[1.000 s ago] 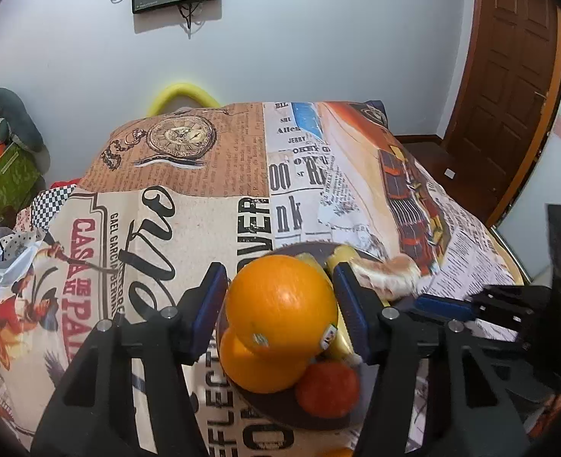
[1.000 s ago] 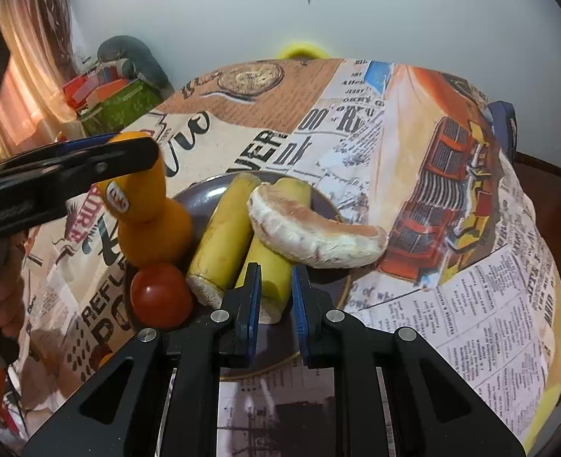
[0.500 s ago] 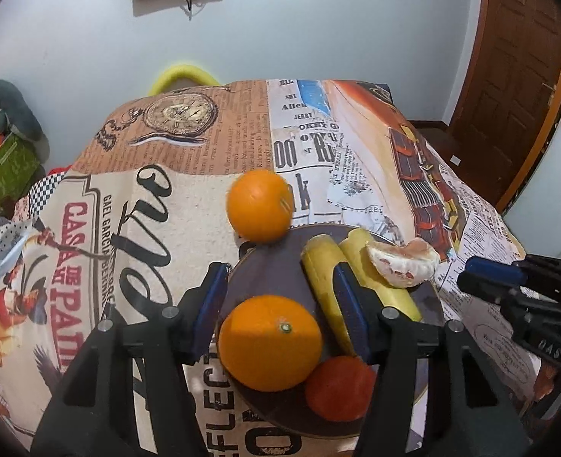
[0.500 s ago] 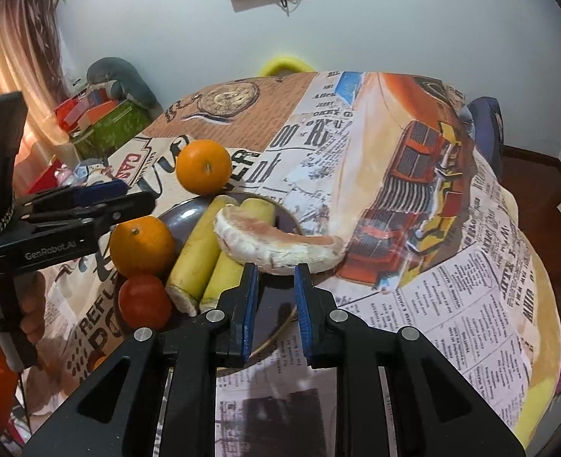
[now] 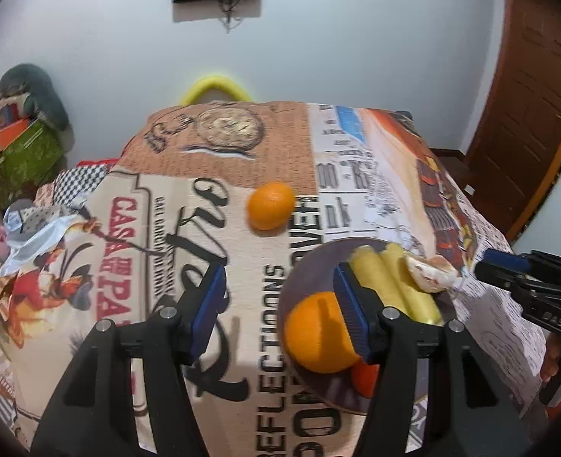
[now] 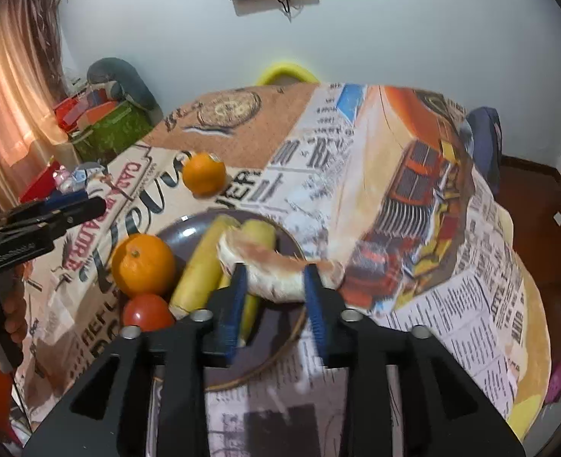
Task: Organize fruits
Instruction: 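Lower the pomelo onto the corn with the right tool while the left tool sets the orange down, then withdraw both tools from the plate and move back over the table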
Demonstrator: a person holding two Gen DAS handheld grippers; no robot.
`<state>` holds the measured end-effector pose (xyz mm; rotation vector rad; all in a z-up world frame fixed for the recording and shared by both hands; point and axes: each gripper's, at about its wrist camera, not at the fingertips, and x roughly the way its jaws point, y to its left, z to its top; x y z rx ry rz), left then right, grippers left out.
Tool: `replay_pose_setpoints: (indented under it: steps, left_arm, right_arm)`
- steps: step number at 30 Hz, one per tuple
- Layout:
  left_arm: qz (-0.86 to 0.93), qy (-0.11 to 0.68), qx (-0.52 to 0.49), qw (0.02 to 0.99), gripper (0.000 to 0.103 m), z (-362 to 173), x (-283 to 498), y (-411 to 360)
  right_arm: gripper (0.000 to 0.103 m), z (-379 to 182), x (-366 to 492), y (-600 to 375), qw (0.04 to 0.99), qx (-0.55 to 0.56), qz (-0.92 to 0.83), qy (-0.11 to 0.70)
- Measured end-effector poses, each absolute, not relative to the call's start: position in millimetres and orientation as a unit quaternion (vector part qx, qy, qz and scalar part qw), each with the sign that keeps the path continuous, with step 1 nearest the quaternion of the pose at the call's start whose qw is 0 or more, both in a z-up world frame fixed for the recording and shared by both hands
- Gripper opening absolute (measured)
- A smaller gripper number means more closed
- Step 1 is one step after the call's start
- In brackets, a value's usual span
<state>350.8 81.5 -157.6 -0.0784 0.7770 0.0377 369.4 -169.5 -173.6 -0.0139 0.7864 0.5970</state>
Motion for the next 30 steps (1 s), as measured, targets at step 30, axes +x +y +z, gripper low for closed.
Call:
replay_pose_setpoints:
  steps: [30]
  left_arm:
    - [0.07,0.382,-0.103,0.916,0.071,-201,301,214]
  right_arm:
    - [0.054,-202,487,21,0.806,-0.109,0.315,0.488]
